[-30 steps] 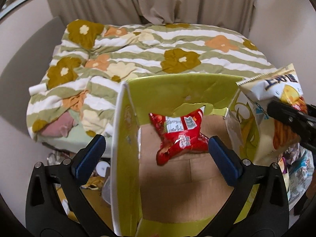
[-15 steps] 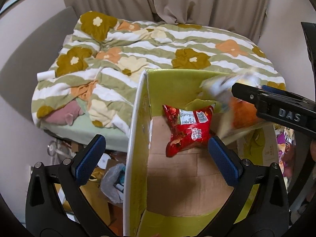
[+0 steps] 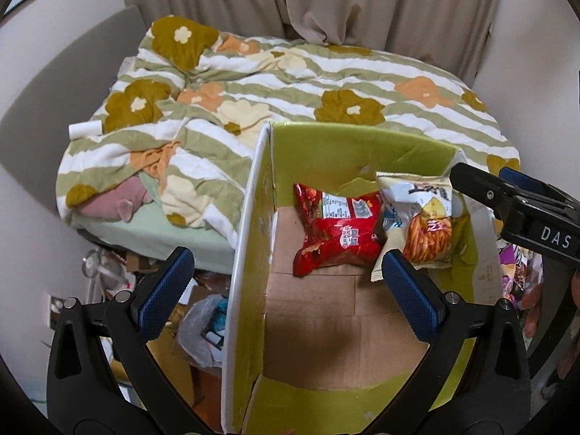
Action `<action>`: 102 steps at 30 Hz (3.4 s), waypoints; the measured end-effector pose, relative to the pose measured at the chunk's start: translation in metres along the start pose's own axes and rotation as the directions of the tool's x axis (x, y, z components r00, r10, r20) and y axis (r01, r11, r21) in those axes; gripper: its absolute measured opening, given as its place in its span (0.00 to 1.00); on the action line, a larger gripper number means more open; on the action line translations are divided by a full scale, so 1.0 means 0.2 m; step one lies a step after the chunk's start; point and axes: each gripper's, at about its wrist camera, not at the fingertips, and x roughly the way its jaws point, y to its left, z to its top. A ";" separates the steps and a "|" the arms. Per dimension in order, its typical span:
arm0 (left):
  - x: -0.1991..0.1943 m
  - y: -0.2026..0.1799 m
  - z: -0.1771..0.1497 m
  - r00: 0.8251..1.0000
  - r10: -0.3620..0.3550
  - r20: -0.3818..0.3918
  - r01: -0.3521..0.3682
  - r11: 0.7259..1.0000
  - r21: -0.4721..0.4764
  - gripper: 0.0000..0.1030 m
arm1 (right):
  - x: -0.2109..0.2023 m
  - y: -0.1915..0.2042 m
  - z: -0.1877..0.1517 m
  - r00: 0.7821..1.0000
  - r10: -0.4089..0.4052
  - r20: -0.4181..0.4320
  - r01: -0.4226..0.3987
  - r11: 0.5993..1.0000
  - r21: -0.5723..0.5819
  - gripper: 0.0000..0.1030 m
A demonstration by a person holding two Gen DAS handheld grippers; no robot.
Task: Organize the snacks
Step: 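Lower the white-yellow fries bag into the box and open the right tool, then grasp the blue-white snack bag with the left tool while the right tool grasps the silver bag, then drop the blue-white bag into the box while the right tool drops the silver bag in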
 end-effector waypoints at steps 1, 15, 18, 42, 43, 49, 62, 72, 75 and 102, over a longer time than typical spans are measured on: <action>-0.03 0.00 0.00 1.000 -0.001 0.012 0.001 1.000 0.002 1.00 | -0.03 0.00 0.00 1.000 0.003 0.005 -0.003 1.000 0.001 1.00; -0.36 -0.14 -0.04 0.988 -0.107 0.109 0.099 0.993 0.071 1.00 | -0.54 -0.02 -0.14 0.997 -0.029 0.066 0.025 0.998 0.062 1.00; -0.42 -0.23 -0.07 0.980 -0.154 0.123 0.143 0.985 0.095 1.00 | -0.68 -0.07 -0.20 0.993 -0.064 0.097 0.058 0.996 0.065 1.00; -0.51 -1.48 -0.64 0.939 -0.344 -0.002 0.332 0.904 0.270 1.00 | -1.25 -1.15 -0.81 0.980 -0.187 0.071 0.171 0.967 0.191 1.00; -0.49 -1.52 -0.66 0.941 -0.339 -0.009 0.328 0.905 0.272 1.00 | -1.24 -1.19 -0.83 0.981 -0.180 0.066 0.165 0.968 0.191 1.00; -0.34 -1.71 -0.81 0.945 -0.322 -0.054 0.323 0.900 0.293 1.00 | -1.16 -1.35 -0.94 0.987 -0.159 0.022 0.152 0.973 0.175 1.00; -0.03 -1.82 -0.97 0.968 -0.229 -0.100 0.249 0.923 0.293 1.00 | -0.80 -1.49 -1.07 0.996 -0.063 -0.070 0.074 0.983 0.170 1.00; 0.00 -1.82 -1.01 0.968 -0.231 -0.096 0.250 0.915 0.316 0.75 | -0.67 -1.46 -1.09 0.992 -0.052 -0.118 0.067 0.989 0.128 0.94; -0.02 -1.80 -1.01 0.971 -0.228 -0.078 0.241 0.920 0.308 0.64 | -0.65 -1.45 -1.08 0.992 -0.042 -0.122 0.056 0.992 0.114 0.90; -0.16 -1.68 -0.97 0.978 -0.210 0.006 0.203 0.951 0.235 0.57 | -0.48 -1.37 -1.10 0.985 0.049 -0.164 -0.039 0.997 0.066 0.58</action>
